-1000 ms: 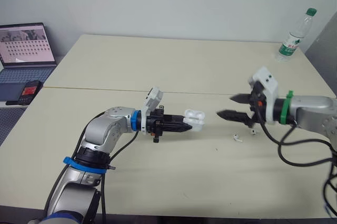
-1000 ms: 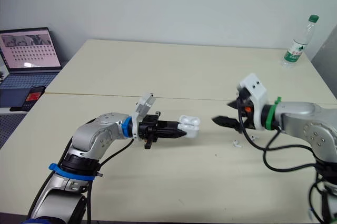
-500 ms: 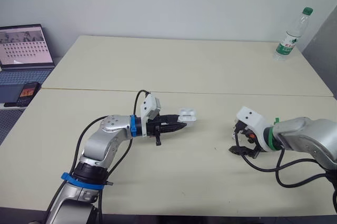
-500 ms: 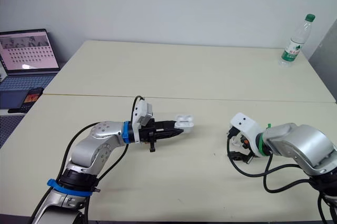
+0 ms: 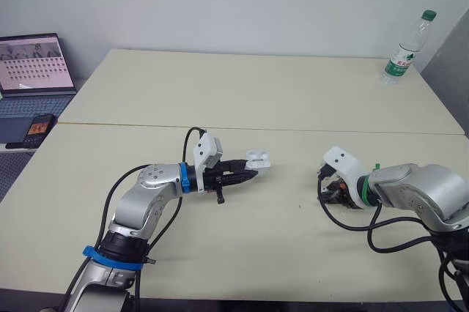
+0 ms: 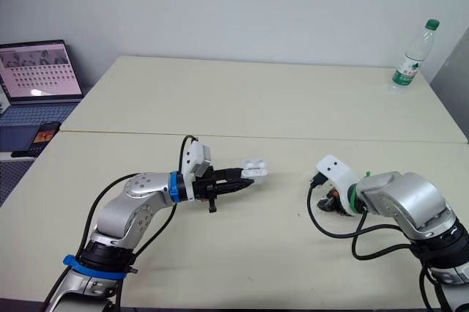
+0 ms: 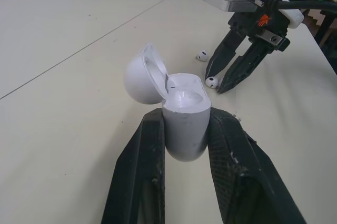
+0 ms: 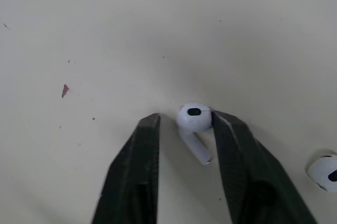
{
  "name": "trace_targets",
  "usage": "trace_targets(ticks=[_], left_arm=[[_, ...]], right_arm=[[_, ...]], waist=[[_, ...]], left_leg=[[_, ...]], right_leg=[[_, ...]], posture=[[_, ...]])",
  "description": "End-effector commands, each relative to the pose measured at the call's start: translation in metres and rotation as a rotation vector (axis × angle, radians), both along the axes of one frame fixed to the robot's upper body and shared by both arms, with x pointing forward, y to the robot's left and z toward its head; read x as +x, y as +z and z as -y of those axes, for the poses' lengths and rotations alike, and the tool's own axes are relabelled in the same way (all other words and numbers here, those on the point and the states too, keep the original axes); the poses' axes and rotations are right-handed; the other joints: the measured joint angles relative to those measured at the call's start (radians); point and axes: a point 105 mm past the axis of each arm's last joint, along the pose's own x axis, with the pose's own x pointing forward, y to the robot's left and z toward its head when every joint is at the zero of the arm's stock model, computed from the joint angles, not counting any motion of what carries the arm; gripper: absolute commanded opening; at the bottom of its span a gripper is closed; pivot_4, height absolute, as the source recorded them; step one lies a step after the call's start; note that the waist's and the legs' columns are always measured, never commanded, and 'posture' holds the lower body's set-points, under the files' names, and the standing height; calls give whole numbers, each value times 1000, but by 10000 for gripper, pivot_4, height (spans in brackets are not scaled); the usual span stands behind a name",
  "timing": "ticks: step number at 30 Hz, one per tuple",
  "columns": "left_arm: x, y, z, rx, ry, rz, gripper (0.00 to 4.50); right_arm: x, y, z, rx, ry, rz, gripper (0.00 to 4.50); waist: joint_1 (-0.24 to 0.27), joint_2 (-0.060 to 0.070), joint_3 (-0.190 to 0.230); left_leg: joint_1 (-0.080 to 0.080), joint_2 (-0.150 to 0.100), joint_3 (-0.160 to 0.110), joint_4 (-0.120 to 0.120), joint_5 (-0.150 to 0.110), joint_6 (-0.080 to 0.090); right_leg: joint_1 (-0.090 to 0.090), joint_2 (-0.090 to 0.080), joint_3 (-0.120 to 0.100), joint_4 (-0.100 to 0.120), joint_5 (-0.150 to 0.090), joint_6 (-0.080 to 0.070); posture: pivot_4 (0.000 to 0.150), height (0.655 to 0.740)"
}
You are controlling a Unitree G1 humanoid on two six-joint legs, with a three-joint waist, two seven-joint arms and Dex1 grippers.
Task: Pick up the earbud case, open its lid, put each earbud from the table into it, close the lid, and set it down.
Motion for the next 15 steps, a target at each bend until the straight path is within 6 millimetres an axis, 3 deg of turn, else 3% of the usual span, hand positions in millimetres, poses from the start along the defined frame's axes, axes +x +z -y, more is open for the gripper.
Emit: trace_targets(ticks=[1,8,11,15], left_arm=[[-1,11,0,-17,-4,52,7595],[-2,10,-2,-15,0,50,7595],[-3,10,-3,-14,3,53,7595],[-6,10,-3,-15,2,54,7595]], right_arm=[[4,7,3,5,-21,38,3972],[-6,14,3,2,96,77,3983],[-27,17,11,-32,289,77,3983],[-56,11,38,-144,517,24,3983]], waist=[[0,0,0],[0,0,0],[4,1,0],[4,1,1]], left_leg=[[0,0,0,0,0,0],[0,0,0,0,0,0],[0,-1,0,0,0,0],[-1,-1,-1,0,0,0]], right_leg=[[0,0,0,0,0,0],[0,0,0,0,0,0],[0,0,0,-1,0,0],[1,-1,-1,-3,-1,1]], posture=[[1500,7362],[1500,7362],[1500,7362],[1500,7362]])
